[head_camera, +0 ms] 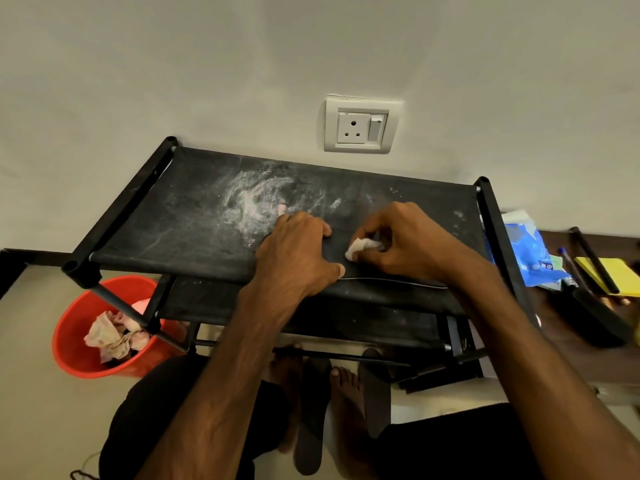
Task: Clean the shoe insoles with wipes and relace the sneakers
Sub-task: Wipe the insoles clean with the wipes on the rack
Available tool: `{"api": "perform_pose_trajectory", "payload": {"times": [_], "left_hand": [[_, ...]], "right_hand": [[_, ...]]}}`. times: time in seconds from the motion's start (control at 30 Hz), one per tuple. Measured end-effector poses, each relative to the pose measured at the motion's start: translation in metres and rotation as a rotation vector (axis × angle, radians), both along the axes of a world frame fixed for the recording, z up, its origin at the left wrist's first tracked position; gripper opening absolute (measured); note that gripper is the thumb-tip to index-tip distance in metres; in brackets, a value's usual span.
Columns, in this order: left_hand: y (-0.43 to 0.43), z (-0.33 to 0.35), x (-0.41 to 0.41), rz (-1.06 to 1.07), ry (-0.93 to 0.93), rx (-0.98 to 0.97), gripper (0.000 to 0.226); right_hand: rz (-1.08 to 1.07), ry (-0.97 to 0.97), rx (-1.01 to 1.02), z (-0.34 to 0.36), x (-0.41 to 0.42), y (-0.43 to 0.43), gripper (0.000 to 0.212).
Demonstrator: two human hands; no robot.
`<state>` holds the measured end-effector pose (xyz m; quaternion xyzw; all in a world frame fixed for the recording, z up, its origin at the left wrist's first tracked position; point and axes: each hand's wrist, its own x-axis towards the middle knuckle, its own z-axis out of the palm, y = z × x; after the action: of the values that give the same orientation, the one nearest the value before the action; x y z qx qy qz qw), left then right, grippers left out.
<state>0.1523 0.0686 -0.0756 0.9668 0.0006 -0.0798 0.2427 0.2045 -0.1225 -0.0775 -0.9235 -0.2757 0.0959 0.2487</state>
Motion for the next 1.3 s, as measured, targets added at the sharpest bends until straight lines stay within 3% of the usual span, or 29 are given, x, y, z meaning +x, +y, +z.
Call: {"api": "perform_pose_trajectory", "payload": {"times": [0.13,0.23,0.3,0.43,0.63,0.8,1.0,1.3], "left_hand": [[-0.001,-0.001,0.001,-0.005,-0.008,0.017,0.068],[0.000,-0.003,0.002,-0.011,-0.017,0.006,0.066],[0.001,-0.003,0.003,-0.020,-0.015,0.005,0.066],[0.005,-0.005,0.003,-0.063,-0.047,0.003,0.067],[-0.005,-0.013,0.008,-0.258,-0.167,-0.094,0.088],[-0.016,-0.021,0.025,-0.292,-0.068,-0.138,0.102],[-0.026,-0.014,0.036,-0.339,-0.069,-0.043,0.081],[0.014,-0.006,0.021,-0.309,0.011,-0.023,0.077]], "right_hand": [[0.112,0.092,-0.015,0.013,-0.016,-0.014,0.030],[0.034,0.071,0.023,0.006,-0.008,-0.017,0.021],[-0.087,-0.051,0.032,-0.003,0.002,-0.016,0.012],[-0.266,-0.218,0.118,-0.014,0.014,-0.019,0.013],[-0.353,-0.265,0.278,-0.013,0.008,-0.027,0.014],[-0.375,-0.254,0.288,-0.015,0.008,-0.033,0.012],[-0.352,-0.247,0.277,-0.016,0.004,-0.034,0.012],[-0.241,-0.152,0.261,-0.010,-0.004,-0.026,0.013]]}}
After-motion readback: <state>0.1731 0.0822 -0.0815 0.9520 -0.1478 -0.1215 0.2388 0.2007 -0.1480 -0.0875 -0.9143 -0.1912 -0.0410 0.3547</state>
